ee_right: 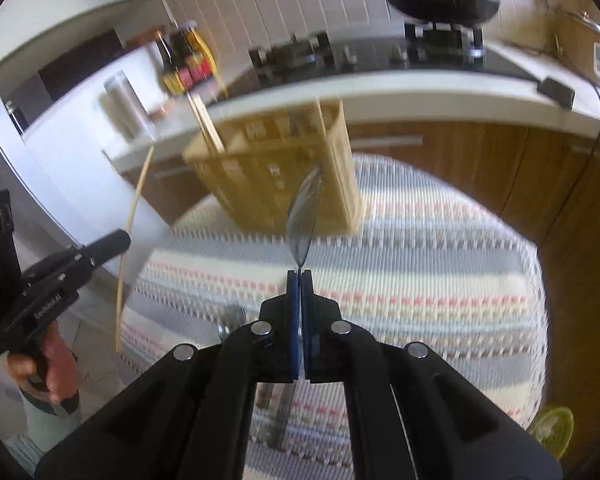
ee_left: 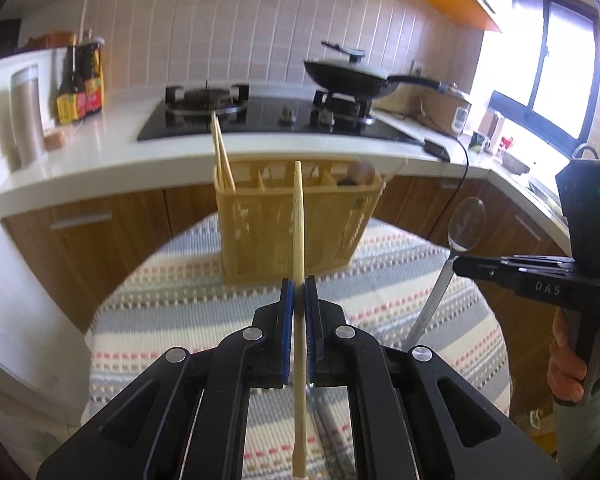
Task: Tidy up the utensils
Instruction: 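Lift the chopstick with the left tool while the right tool lifts the spoon over the basket, then open both tools to drop the chopstick and spoon into the basket, then lower both open tools toward the remaining clear spoons on the rug, then grasp a clear spoon by its handle with the left tool while the right tool grasps another, then lift both held spoons up over the yellow basket with both tools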
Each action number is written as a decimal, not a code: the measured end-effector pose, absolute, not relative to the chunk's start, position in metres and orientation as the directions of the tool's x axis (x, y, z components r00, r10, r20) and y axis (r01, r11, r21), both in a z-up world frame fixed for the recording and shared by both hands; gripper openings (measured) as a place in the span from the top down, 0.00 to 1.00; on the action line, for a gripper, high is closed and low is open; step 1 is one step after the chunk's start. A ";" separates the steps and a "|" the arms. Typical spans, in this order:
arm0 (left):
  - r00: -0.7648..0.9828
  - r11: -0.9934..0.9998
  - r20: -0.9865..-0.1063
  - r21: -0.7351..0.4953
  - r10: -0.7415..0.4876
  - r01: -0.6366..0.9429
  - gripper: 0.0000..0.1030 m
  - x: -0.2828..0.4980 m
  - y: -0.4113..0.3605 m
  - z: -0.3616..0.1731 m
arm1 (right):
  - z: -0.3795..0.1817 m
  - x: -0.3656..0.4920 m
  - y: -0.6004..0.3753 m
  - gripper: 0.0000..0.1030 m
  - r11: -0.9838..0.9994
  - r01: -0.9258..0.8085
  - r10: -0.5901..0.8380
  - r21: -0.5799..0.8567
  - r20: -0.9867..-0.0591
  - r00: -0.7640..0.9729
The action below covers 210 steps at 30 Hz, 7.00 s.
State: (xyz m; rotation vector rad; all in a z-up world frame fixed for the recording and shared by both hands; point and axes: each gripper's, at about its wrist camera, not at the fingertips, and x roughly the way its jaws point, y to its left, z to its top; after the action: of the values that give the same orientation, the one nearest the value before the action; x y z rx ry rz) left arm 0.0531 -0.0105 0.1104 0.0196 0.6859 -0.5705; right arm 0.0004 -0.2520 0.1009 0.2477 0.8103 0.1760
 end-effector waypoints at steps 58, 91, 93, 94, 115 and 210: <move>0.841 0.848 -0.179 -0.270 -0.510 0.457 0.42 0.150 0.010 0.114 | 0.142 0.098 -0.254 0.53 0.976 -0.136 0.208 0.172 -0.541 0.815; 0.238 0.823 -0.875 -0.259 -0.421 0.505 0.54 0.053 -0.021 -0.024 | 0.019 0.006 -0.229 0.56 0.965 0.036 0.207 0.259 -0.843 0.497; 0.233 0.821 -0.876 -0.262 -0.423 0.507 0.54 0.055 -0.024 -0.026 | 0.014 0.007 -0.227 0.56 0.966 0.040 0.206 0.257 -0.850 0.485; 0.238 0.823 -0.875 -0.259 -0.421 0.505 0.54 0.056 -0.025 -0.026 | 0.012 0.007 -0.225 0.56 0.965 0.041 0.209 0.260 -0.852 0.480; 0.188 0.797 -0.825 -0.414 -0.533 0.440 0.98 0.070 -0.001 -0.026 | -0.011 0.018 -0.213 0.56 0.966 0.036 0.216 0.255 -0.880 0.423; 0.912 0.905 -0.053 -0.156 -0.408 0.396 0.91 0.167 -0.037 0.138 | 0.143 0.150 -0.267 0.90 0.963 -0.208 0.243 0.172 -0.220 0.945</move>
State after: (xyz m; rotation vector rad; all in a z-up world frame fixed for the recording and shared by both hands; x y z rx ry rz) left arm 0.1671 -0.0371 0.1375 -0.1435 0.0848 -0.4154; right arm 0.1496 -0.2674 0.1427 0.1473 0.2420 0.2309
